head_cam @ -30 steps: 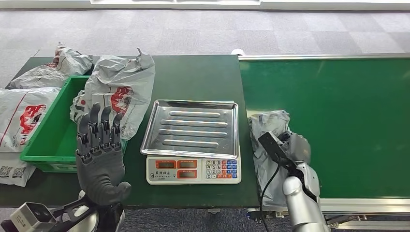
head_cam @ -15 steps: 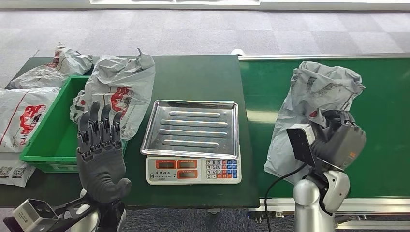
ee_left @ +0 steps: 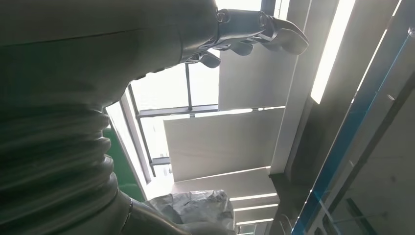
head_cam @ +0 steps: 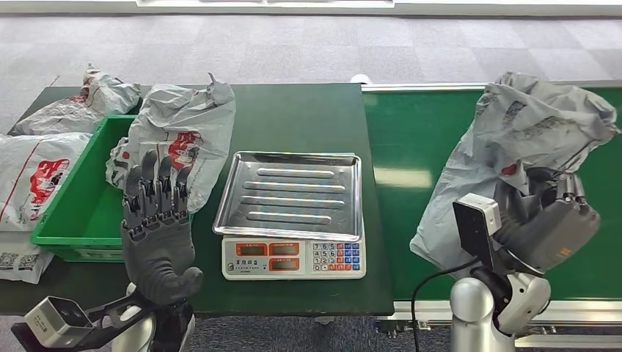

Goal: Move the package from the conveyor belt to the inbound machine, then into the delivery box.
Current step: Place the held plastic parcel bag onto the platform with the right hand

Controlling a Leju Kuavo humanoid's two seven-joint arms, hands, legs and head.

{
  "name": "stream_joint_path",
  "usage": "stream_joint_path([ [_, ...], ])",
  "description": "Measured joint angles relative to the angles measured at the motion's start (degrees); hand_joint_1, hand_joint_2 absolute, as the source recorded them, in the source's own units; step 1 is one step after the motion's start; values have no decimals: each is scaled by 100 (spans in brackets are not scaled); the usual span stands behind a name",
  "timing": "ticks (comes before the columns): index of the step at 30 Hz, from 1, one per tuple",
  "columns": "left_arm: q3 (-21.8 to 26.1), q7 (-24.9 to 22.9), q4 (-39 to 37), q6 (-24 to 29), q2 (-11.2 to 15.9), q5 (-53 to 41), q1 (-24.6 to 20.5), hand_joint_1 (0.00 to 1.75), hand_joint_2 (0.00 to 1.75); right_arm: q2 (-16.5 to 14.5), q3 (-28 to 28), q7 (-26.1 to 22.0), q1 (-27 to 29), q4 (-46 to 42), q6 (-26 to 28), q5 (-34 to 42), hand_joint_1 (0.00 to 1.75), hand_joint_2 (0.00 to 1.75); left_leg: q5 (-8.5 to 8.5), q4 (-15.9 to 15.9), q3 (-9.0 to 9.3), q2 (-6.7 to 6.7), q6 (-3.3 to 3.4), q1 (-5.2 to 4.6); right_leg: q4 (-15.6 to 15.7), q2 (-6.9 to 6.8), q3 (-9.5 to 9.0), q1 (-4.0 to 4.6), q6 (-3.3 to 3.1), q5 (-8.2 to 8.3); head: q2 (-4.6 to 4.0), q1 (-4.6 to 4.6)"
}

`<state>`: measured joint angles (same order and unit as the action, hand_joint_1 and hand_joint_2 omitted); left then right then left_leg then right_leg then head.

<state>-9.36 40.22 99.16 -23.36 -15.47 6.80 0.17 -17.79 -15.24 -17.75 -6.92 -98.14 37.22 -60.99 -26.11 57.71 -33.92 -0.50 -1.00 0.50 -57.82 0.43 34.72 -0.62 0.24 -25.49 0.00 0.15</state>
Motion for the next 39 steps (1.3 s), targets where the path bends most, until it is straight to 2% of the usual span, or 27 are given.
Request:
stream_joint_path([
  [3, -106, 0, -62, 10, 0, 54, -101, 0, 175, 1, 486, -238, -312, 201, -41, 356, 175, 175, 3, -1, 1, 8, -3, 1, 0, 4, 0, 2, -3, 2, 0, 0],
  [7, -252, -2, -173, 4, -9, 64, -246, 0, 175, -11, 1411, -477, -1022, 891, -391, 1072, 175, 175, 14, -1, 4, 15, -6, 4, -2, 9, 0, 5, -8, 11, 0, 0],
  [11, -360, -2, -256, 3, -28, 55, -372, 0, 175, -150, 2323, -309, -1814, 1817, -692, 1248, 175, 175, 23, -1, 5, 14, -9, 6, -3, 11, 2, 9, -13, 17, 0, -1],
  [14, -397, -3, -306, 7, -28, 57, -404, 0, 175, -247, 2926, -107, -2202, 2335, -682, 1285, 175, 175, 24, -1, 5, 6, -9, 9, -3, 8, 3, 12, -14, 17, 0, -1],
  [18, -400, -3, -351, 8, -28, 55, -418, 0, 175, -302, 3365, -31, -2438, 2757, -682, 1366, 175, 175, 23, -1, 2, 5, -8, 8, -3, 7, 3, 11, -13, 16, 0, -1],
  [23, -400, -2, -364, 9, -25, 38, -415, 0, 175, -329, 3537, -49, -2581, 3144, -709, 1402, 175, 175, 21, -1, -1, 4, -6, 5, -2, 7, 4, 7, -11, 15, 0, 0],
  [27, -400, -2, -384, 49, -18, 2, -404, 0, 175, -338, 3573, 66, -2645, 3434, -627, 1410, 0, 175, 21, -1, 0, 5, -6, 6, -2, 6, 4, 7, -11, 15, 0, -1],
  [32, -399, -2, -387, 81, -15, -66, -366, 0, 175, -339, 3607, 504, -2788, 4009, -299, 1208, 0, 175, 23, -1, 1, 5, -8, 7, -2, 6, 4, 9, -12, 16, 0, -1],
  [39, -400, -1, -356, 82, -15, -65, -363, 0, 175, -339, 3648, 645, -2993, 4471, -186, 1181, 0, 175, 23, -1, 0, 4, -8, 6, -2, 7, 4, 8, -13, 16, 0, -1],
])
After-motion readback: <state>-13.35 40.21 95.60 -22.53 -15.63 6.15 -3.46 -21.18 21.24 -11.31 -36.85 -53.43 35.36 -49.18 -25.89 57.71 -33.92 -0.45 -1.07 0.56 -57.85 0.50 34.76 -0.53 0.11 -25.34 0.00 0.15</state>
